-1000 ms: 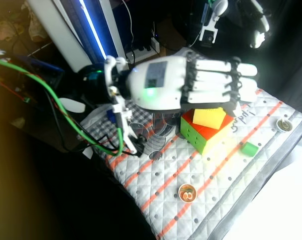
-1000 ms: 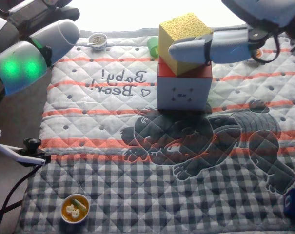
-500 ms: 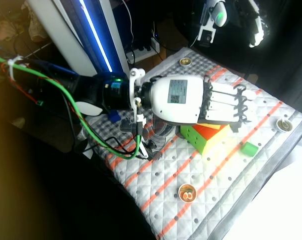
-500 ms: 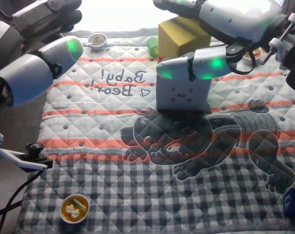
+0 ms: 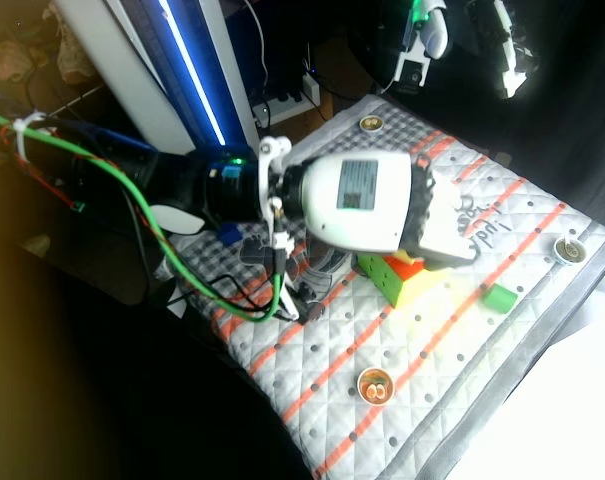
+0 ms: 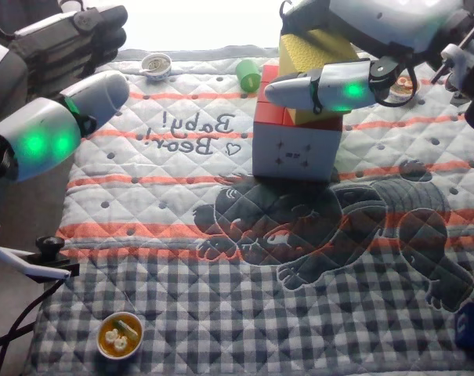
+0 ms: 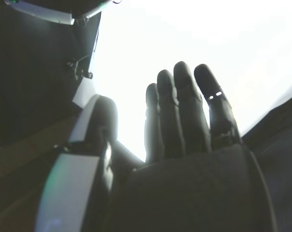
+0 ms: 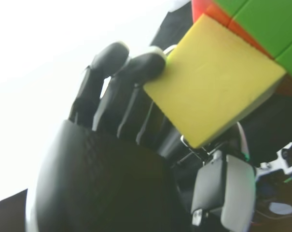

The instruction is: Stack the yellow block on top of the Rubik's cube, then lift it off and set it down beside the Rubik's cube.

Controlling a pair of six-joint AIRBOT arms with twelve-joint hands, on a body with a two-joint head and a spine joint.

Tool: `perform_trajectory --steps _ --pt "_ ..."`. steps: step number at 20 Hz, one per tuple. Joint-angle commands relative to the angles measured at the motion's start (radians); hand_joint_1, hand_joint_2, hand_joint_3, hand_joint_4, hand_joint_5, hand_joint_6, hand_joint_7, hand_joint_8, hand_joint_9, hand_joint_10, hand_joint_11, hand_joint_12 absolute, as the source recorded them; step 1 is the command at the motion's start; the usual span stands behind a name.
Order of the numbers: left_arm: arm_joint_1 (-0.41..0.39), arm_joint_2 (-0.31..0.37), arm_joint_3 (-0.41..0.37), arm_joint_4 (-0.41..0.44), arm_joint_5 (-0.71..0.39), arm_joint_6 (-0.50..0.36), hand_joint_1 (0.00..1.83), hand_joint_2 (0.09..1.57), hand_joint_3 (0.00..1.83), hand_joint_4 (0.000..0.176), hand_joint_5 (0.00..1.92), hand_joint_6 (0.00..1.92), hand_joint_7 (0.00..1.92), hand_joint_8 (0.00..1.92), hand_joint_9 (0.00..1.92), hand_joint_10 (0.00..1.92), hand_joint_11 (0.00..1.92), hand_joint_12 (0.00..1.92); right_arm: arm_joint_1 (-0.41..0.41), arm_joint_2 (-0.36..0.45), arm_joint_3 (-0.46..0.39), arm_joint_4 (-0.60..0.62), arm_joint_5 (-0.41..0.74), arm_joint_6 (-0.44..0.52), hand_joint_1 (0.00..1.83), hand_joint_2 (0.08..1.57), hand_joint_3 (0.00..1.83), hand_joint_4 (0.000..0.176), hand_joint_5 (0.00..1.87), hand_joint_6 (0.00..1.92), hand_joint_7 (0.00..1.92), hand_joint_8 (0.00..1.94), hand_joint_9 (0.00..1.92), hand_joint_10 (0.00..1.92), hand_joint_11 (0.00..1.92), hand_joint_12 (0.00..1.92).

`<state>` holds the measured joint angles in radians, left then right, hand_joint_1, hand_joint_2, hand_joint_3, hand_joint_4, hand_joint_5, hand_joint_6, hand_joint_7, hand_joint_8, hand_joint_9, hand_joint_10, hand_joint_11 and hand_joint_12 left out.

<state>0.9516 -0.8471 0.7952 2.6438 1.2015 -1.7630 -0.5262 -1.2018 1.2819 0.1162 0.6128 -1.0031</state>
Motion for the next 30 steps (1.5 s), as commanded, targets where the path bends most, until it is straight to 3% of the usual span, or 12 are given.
perform_trajectory --steps 1,4,7,9,12,14,15,16,22,26,27,30 --pt "-0.004 0.001 -0.004 0.028 0.131 -0.011 0.67 1.31 0.00 0.000 0.46 0.02 0.56 0.01 0.52 0.08 0.00 1.33 0.020 -0.002 0.001 -0.002 0.124 0.000 1.19 1.24 0.00 0.000 0.80 1.27 0.73 1.42 0.45 1.40 0.03 1.81" --pt "0.005 0.003 -0.008 0.023 0.141 -0.011 0.64 1.31 0.00 0.000 0.46 0.01 0.56 0.01 0.51 0.08 0.00 1.35 0.020 -0.001 -0.052 -0.005 0.207 0.001 1.17 1.27 0.00 0.000 0.81 1.35 0.58 1.52 0.32 1.44 0.00 1.85" --pt "0.026 0.012 -0.020 0.007 0.164 -0.012 0.63 1.32 0.00 0.000 0.46 0.01 0.57 0.01 0.50 0.07 0.00 1.33 -0.010 0.067 -0.114 -0.012 0.304 0.007 1.19 1.23 0.00 0.000 0.68 1.34 0.88 1.29 0.60 1.20 0.15 1.73" --pt "0.049 0.020 -0.028 -0.005 0.187 -0.024 0.65 1.32 0.00 0.000 0.46 0.01 0.56 0.00 0.51 0.06 0.00 1.34 -0.051 0.113 -0.151 -0.036 0.370 0.042 1.19 1.22 0.00 0.000 0.72 1.31 0.89 1.28 0.69 1.27 0.35 1.78" --pt "0.083 0.024 -0.032 -0.021 0.214 -0.054 0.67 1.33 0.00 0.000 0.46 0.01 0.56 0.00 0.52 0.06 0.00 1.36 -0.123 0.182 -0.220 -0.063 0.448 0.046 1.16 1.23 0.00 0.009 0.80 1.27 0.76 1.40 0.51 1.47 0.13 1.92" --pt "0.104 0.031 -0.040 -0.034 0.232 -0.054 0.73 1.33 0.00 0.000 0.46 0.01 0.58 0.01 0.54 0.07 0.00 1.39 -0.172 0.211 -0.258 -0.077 0.477 0.046 1.21 1.20 0.00 0.000 0.78 1.20 0.92 1.29 0.87 1.39 0.68 1.80" --pt "0.113 0.033 -0.042 -0.042 0.238 -0.056 0.75 1.34 0.00 0.000 0.46 0.01 0.58 0.01 0.54 0.07 0.00 1.39 -0.201 0.226 -0.275 -0.078 0.484 0.046 1.21 1.19 0.00 0.000 0.79 1.16 0.93 1.30 0.93 1.39 0.77 1.77" --pt "0.115 0.033 -0.042 -0.044 0.239 -0.058 0.76 1.34 0.00 0.000 0.46 0.01 0.57 0.00 0.53 0.06 0.00 1.38 -0.211 0.229 -0.279 -0.078 0.485 0.046 1.22 1.17 0.00 0.000 0.86 1.06 0.92 1.31 0.88 1.46 0.73 1.84" --pt "0.153 0.033 -0.048 -0.065 0.269 -0.081 0.81 1.34 0.00 0.000 0.45 0.01 0.50 0.00 0.50 0.04 0.00 1.24 -0.369 0.279 -0.344 -0.060 0.495 0.046 1.21 1.19 0.00 0.000 0.87 1.07 0.84 1.43 0.68 1.68 0.36 1.92" --pt "0.156 0.033 -0.048 -0.067 0.269 -0.081 0.80 1.33 0.00 0.000 0.48 0.02 0.52 0.01 0.52 0.04 0.00 1.23 -0.468 0.279 -0.355 -0.022 0.490 0.051 1.21 1.22 0.02 0.000 0.85 1.08 0.71 1.64 0.56 1.92 0.53 1.92" --pt "0.156 0.033 -0.048 -0.067 0.269 -0.081 0.80 1.32 0.00 0.000 0.50 0.02 0.54 0.02 0.54 0.05 0.00 1.23 -0.507 0.279 -0.356 -0.007 0.488 0.053 1.19 1.20 0.01 0.000 0.85 1.14 0.80 1.44 0.63 1.74 0.51 1.92" --pt "0.155 0.031 -0.047 -0.068 0.269 -0.081 0.81 1.32 0.00 0.000 0.49 0.01 0.52 0.01 0.53 0.03 0.00 1.21 -0.533 0.272 -0.357 0.006 0.440 0.053 1.18 1.20 0.00 0.006 0.81 1.28 0.86 1.25 0.61 1.37 0.26 1.86"
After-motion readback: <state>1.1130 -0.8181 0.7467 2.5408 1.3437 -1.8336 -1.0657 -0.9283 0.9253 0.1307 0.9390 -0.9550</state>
